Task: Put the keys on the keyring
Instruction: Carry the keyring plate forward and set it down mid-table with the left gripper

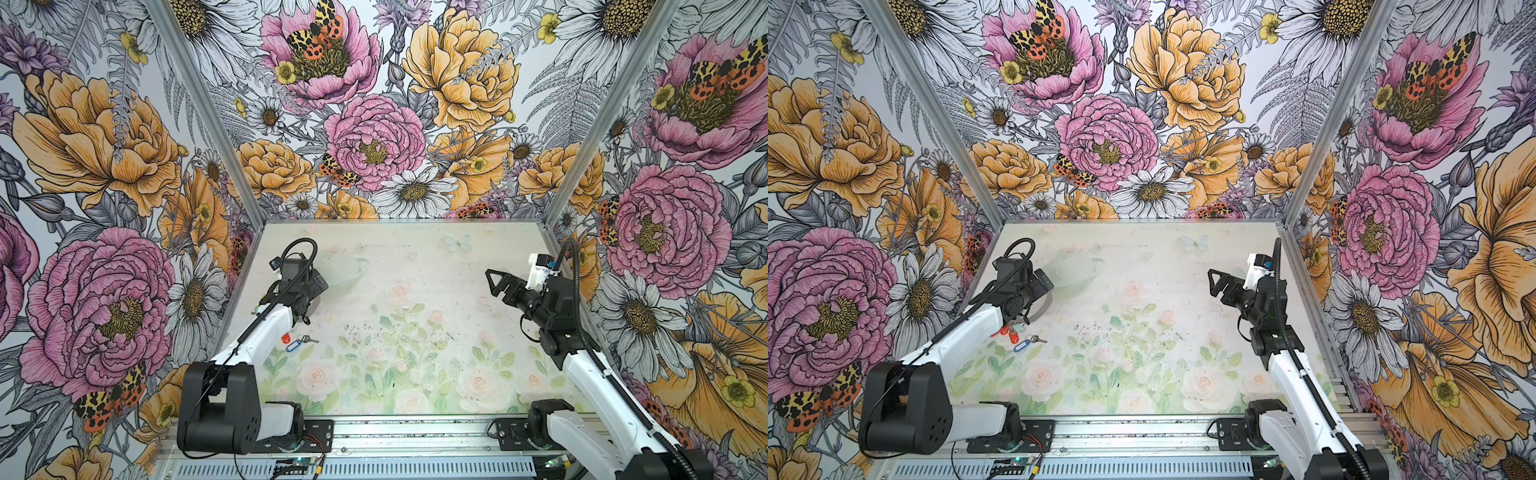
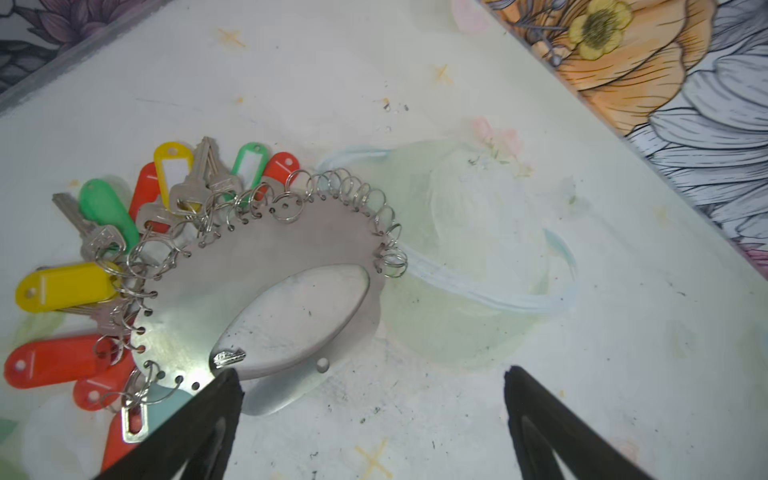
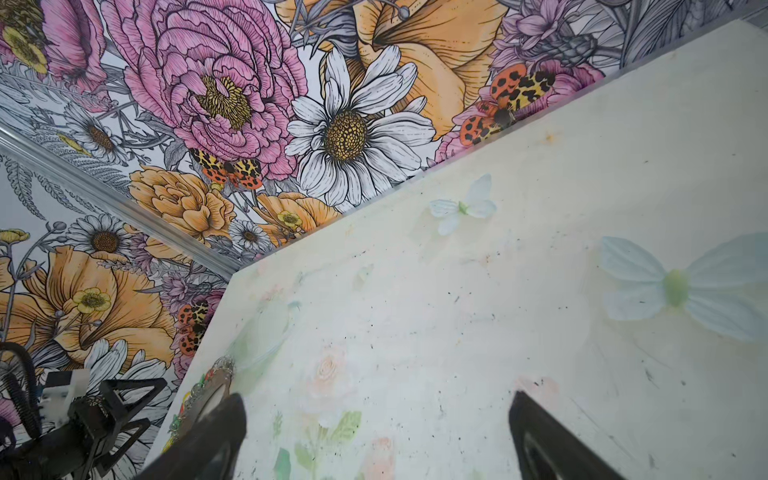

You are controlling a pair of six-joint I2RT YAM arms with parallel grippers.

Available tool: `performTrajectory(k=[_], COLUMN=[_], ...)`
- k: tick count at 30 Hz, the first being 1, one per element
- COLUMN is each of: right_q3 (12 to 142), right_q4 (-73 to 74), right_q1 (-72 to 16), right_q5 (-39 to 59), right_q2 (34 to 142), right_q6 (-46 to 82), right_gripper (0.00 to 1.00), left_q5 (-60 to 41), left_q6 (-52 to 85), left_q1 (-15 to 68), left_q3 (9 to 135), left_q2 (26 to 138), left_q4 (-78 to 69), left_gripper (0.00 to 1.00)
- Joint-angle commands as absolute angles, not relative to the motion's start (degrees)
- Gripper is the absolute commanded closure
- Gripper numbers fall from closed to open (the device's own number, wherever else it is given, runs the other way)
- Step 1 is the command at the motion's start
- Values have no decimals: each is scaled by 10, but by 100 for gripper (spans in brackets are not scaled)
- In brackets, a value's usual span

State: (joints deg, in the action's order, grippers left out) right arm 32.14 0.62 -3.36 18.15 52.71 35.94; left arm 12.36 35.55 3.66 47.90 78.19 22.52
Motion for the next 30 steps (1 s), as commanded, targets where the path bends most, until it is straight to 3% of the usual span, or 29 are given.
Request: performTrajectory(k=[1,13,30], right_q3=[334,319,327], right_q4=[18,25,8], right_q1=[-51,-73,-76], right_q5=[169,146,136], right_q2=[539,552,567], right_q6=[349,330,323], right_gripper=[2,2,3], left_q5=[88,16,-27], left_q6=[329,313,297], left_q1=[32,13,61], left_q3=[521,635,736], left_q2=[822,995,1123], left_q4=[262,270,313], left_gripper=[1,1,1])
